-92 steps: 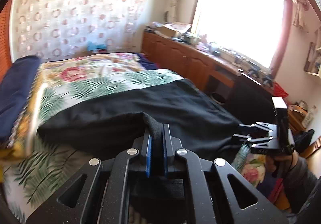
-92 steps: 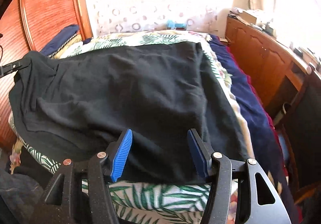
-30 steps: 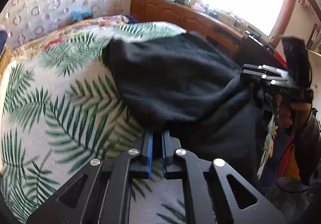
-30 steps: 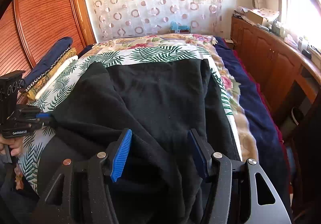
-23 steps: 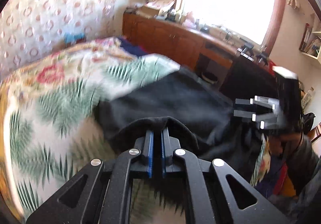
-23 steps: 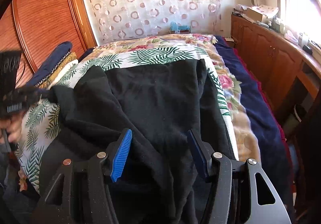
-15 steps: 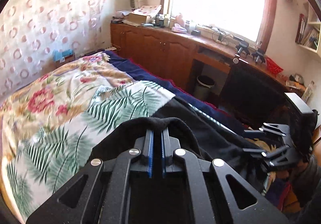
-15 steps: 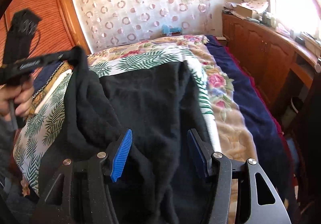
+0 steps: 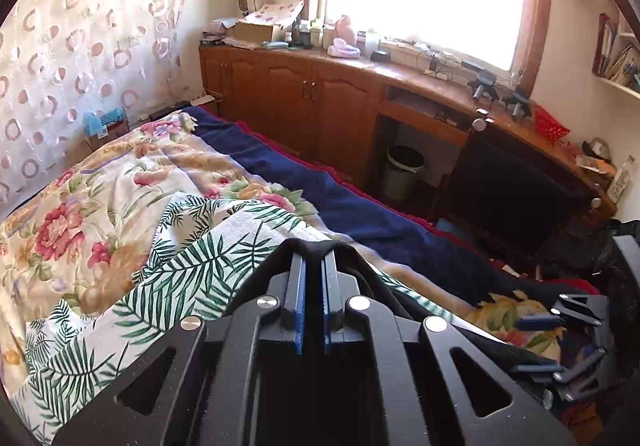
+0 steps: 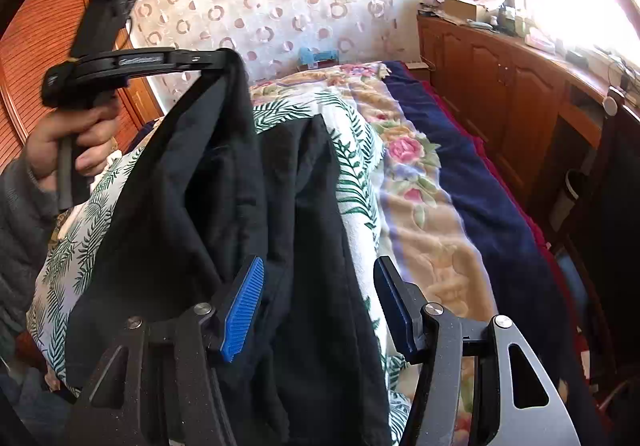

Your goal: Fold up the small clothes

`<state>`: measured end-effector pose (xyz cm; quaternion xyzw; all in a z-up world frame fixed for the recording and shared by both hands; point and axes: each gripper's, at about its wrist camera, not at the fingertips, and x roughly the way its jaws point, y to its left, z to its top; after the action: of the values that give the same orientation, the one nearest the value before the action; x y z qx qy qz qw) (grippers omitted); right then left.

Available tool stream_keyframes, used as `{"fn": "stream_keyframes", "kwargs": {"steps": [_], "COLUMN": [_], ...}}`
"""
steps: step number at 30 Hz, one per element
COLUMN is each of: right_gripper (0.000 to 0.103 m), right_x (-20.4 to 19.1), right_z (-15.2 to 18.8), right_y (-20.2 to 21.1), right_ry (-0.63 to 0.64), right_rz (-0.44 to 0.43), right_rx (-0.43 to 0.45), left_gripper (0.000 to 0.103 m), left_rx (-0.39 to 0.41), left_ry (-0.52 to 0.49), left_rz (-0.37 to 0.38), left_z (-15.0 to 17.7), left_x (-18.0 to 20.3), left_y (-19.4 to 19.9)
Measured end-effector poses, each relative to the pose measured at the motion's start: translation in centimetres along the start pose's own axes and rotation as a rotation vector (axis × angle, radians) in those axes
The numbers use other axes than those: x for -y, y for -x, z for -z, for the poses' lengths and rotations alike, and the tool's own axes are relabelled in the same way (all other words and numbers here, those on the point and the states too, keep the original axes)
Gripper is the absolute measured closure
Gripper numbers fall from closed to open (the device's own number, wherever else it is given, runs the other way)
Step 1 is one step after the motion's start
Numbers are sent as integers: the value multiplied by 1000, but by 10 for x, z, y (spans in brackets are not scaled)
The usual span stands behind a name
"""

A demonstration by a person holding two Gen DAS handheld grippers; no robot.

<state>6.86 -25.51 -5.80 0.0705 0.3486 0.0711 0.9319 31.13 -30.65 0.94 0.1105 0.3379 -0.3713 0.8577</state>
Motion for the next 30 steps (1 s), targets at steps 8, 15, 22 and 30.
{"fn": "stream_keyframes", "kwargs": {"steps": [8,15,22,30], "right_gripper": [44,44,44,60], "right_x": [-6,-14,-35,-53], "right_z": [0,-4,5,23], "right_y": [1,5,8,-4], "right_ry": [-6,20,57,77], "right_rz": [8,-2,-29,19], "right_rx": [-13,-1,-6,-74], "left_gripper": [57,25,25,25], "left_rx": [-58,-43,-53,-56], "left_ry": [-25,-10,34,84], "left_rz": [-32,-23,-36,-62], "left_z": [13,38,87,133], "left_x": [-4,-10,-14,-22], "left_y": [-13,24,58,80]}}
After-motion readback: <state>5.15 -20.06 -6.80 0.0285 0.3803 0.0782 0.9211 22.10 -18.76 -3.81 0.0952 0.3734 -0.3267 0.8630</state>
